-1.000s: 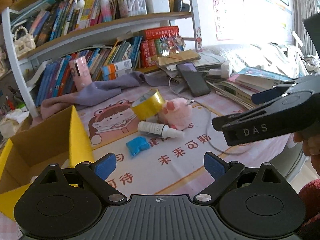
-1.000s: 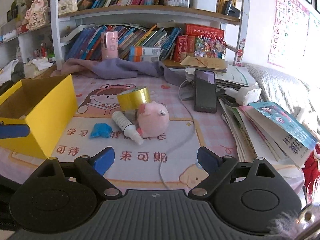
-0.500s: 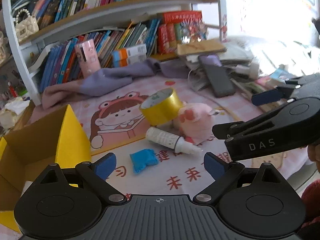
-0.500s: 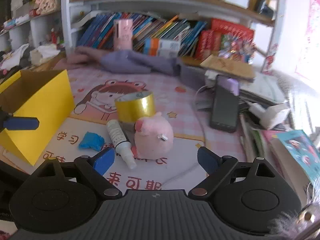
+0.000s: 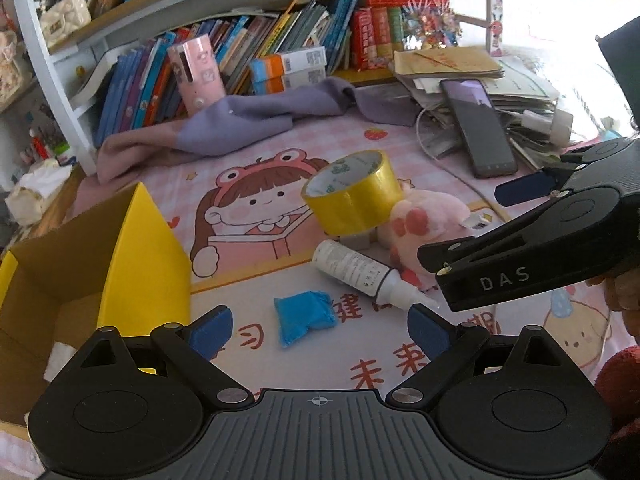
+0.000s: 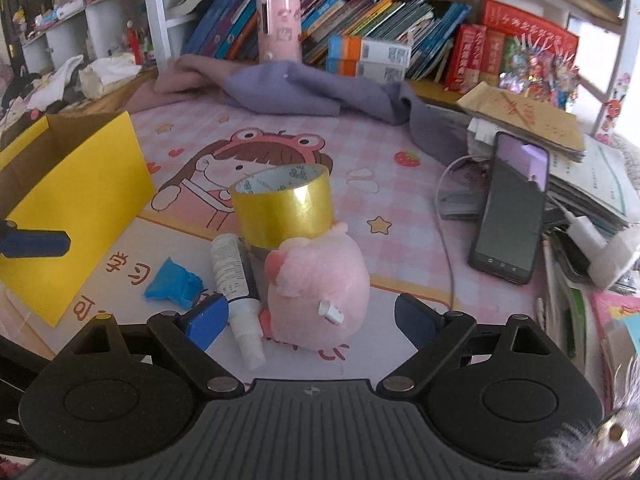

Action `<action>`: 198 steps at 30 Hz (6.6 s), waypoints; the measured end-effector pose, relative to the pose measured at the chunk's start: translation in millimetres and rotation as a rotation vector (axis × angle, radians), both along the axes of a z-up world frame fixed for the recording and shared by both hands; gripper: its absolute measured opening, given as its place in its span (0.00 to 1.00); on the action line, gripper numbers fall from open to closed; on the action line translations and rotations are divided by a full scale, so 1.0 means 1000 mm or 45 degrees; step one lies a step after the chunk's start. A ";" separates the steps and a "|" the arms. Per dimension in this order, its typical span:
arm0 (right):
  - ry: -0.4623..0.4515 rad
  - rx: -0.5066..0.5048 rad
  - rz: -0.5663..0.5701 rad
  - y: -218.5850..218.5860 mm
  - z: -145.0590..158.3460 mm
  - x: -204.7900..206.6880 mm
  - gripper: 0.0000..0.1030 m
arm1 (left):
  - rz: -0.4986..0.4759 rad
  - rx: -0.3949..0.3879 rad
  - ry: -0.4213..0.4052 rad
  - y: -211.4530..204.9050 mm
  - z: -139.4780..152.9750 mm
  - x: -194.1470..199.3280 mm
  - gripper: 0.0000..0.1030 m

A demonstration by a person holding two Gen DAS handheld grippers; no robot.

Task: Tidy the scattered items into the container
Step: 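Lower the left tool onto the blue packet and close it, then lift the blue packet with the left tool while the right tool reaches the pink pig, then carry the blue packet and pink plush pig over the yellow box with both tools, then lower the packet and pig into the box and open both tools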

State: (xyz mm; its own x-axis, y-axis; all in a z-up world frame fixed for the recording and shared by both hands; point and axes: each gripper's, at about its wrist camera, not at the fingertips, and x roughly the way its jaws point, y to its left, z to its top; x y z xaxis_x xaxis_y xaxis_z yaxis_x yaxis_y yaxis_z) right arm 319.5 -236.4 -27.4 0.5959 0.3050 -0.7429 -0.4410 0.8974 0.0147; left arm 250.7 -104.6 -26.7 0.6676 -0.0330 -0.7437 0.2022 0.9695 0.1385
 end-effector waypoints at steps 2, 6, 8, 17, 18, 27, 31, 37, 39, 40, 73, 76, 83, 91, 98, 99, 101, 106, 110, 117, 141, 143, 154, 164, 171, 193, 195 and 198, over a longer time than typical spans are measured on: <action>0.015 -0.005 0.010 0.001 -0.003 0.008 0.88 | 0.022 -0.001 0.024 0.001 -0.002 0.005 0.93; 0.049 -0.003 0.000 0.001 -0.010 0.021 0.88 | 0.077 -0.003 0.076 0.006 -0.009 0.013 0.92; 0.071 0.004 -0.014 -0.001 -0.014 0.028 0.88 | 0.090 0.004 0.097 0.008 -0.012 0.018 0.92; 0.135 0.013 -0.038 -0.001 -0.027 0.049 0.83 | 0.180 -0.011 0.199 0.016 -0.034 0.044 0.87; 0.137 0.016 -0.034 -0.001 -0.027 0.051 0.82 | 0.184 -0.012 0.201 0.016 -0.036 0.047 0.86; 0.177 0.015 0.020 0.005 -0.036 0.063 0.76 | 0.225 -0.032 0.255 0.014 -0.053 0.074 0.71; 0.196 0.024 0.030 0.005 -0.039 0.068 0.76 | 0.217 -0.038 0.286 0.012 -0.057 0.078 0.62; 0.222 0.037 0.042 0.004 -0.042 0.072 0.76 | 0.271 -0.099 0.323 0.017 -0.062 0.081 0.50; 0.224 0.041 0.047 0.005 -0.043 0.072 0.75 | 0.277 -0.126 0.329 0.019 -0.062 0.081 0.46; 0.228 0.045 0.051 0.005 -0.043 0.072 0.72 | 0.266 -0.123 0.329 0.018 -0.061 0.081 0.46; 0.210 -0.012 -0.021 -0.026 -0.029 0.039 0.59 | 0.223 -0.244 0.193 0.003 -0.024 0.040 0.34; 0.199 0.017 0.007 -0.030 -0.026 0.034 0.59 | 0.216 -0.259 0.184 0.000 -0.022 0.038 0.34; 0.082 0.050 0.084 -0.030 -0.008 0.019 0.59 | 0.210 -0.278 0.146 -0.005 -0.013 0.030 0.34; 0.120 0.032 0.031 -0.033 -0.014 0.012 0.59 | 0.170 -0.293 0.158 -0.003 -0.016 0.022 0.33; 0.122 -0.026 -0.034 -0.024 -0.015 -0.007 0.59 | 0.100 -0.346 0.134 0.010 -0.017 0.006 0.33; 0.121 -0.038 -0.047 -0.023 -0.014 -0.009 0.59 | 0.092 -0.357 0.128 0.013 -0.016 0.004 0.32; 0.117 -0.059 -0.070 -0.019 -0.012 -0.015 0.59 | 0.075 -0.380 0.110 0.019 -0.014 -0.002 0.32; 0.084 -0.103 -0.108 -0.006 -0.006 -0.039 0.59 | 0.020 -0.421 0.076 0.034 -0.011 -0.019 0.32; 0.072 -0.121 -0.158 0.002 -0.003 -0.060 0.59 | -0.017 -0.457 0.072 0.045 -0.011 -0.040 0.32; 0.034 -0.117 -0.208 0.020 0.004 -0.108 0.59 | -0.052 -0.473 0.031 0.070 -0.003 -0.083 0.32; 0.010 -0.080 -0.216 0.070 0.013 -0.238 0.59 | -0.094 -0.481 0.029 0.127 0.003 -0.181 0.31; 0.018 -0.074 -0.198 0.074 0.013 -0.243 0.59 | -0.081 -0.482 0.031 0.131 0.002 -0.186 0.31; 0.061 -0.032 -0.066 0.106 0.008 -0.256 0.59 | 0.020 -0.466 0.036 0.162 0.000 -0.206 0.31; 0.086 -0.025 0.085 0.147 0.005 -0.260 0.59 | 0.135 -0.465 0.023 0.196 0.000 -0.221 0.31; 0.090 -0.020 0.221 0.180 0.006 -0.263 0.59 | 0.237 -0.466 -0.008 0.225 0.001 -0.234 0.31; -0.232 0.083 0.447 0.244 0.053 -0.240 0.59 | 0.379 -0.411 -0.271 0.276 0.047 -0.215 0.30; -0.278 0.092 0.449 0.247 0.059 -0.231 0.59 | 0.370 -0.402 -0.297 0.277 0.051 -0.205 0.30; -0.312 0.111 0.444 0.251 0.066 -0.212 0.59 | 0.366 -0.388 -0.319 0.278 0.057 -0.189 0.30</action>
State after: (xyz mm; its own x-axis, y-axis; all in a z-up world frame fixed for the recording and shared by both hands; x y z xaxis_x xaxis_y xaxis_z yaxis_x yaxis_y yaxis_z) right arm 107.5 15.0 38.1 0.6017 0.5745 -0.5548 -0.7173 0.6943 -0.0590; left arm 62.1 173.1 30.0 0.8388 -0.0123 -0.5443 -0.0832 0.9851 -0.1504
